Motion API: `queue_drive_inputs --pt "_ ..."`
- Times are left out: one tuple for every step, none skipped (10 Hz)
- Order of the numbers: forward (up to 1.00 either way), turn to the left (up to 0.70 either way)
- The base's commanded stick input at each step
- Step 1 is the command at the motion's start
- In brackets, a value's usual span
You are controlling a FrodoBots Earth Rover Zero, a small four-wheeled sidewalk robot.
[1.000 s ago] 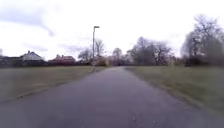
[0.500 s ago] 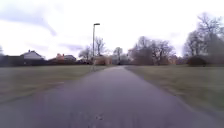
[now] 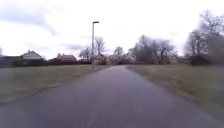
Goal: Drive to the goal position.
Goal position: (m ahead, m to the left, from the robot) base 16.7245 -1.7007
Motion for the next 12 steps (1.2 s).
queue_drive_inputs --pt "1.00 -0.28" --pt "1.00 -0.09" --pt "1.00 0.00" --pt "1.00 0.00" --pt "1.00 0.00" --pt "1.00 0.00" --pt "1.00 0.00" --pt "1.00 0.00" --pt "1.00 0.00" --pt "1.00 0.00" --pt "1.00 0.00" --pt "1.00 0.00"
